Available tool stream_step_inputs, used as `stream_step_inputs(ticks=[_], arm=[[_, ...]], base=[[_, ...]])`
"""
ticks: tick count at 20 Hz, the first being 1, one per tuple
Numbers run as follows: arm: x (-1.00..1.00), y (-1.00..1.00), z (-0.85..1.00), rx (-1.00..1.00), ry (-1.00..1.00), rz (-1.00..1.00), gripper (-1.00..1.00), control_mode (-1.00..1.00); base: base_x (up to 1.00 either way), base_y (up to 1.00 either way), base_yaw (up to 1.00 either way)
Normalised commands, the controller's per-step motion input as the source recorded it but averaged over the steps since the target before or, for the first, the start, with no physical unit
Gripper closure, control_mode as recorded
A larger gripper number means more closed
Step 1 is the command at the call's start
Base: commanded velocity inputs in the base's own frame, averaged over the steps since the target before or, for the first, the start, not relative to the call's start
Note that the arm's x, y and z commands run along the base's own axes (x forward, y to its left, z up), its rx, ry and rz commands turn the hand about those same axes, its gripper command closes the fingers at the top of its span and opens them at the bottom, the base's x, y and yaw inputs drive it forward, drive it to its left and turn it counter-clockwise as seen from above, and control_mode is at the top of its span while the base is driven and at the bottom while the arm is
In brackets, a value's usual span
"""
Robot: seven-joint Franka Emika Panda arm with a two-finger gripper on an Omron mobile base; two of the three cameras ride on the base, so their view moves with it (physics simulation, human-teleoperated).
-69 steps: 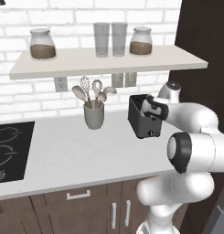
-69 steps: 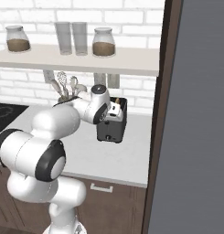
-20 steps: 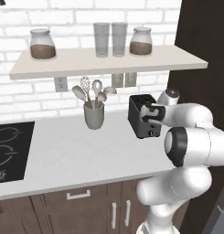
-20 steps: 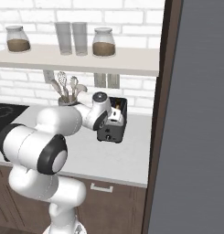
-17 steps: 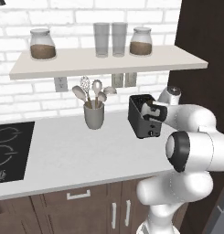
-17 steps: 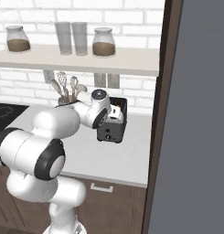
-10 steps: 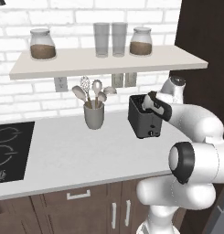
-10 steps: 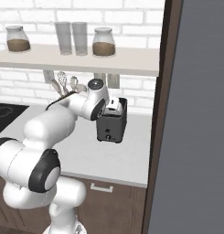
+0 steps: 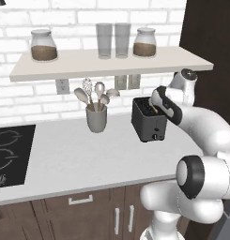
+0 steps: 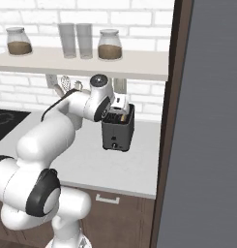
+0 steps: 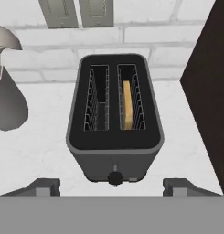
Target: Start the toaster. Once the lever pops up, take the bread to the plate on the dining counter.
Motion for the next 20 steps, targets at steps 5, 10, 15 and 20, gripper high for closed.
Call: stream_step_inputs(ticks=[5,10,15,20], arm=[[0.0,-0.13,0.0,-0.01,0.01,0.0,-1.0,-1.0],[0.0,0.0,0.0,-0.01,0.0,0.0,-1.0,-1.0],[0.0,0.0,-0.16,0.0,0.0,0.0,-1.0,-1.0],[0.0,0.0,-0.07,0.0,-0.01,0.0,-1.0,-1.0]], base=[[0.0,0.0,0.0],[0.0,0.0,0.0],[0.0,0.0,0.0],[0.0,0.0,0.0]])
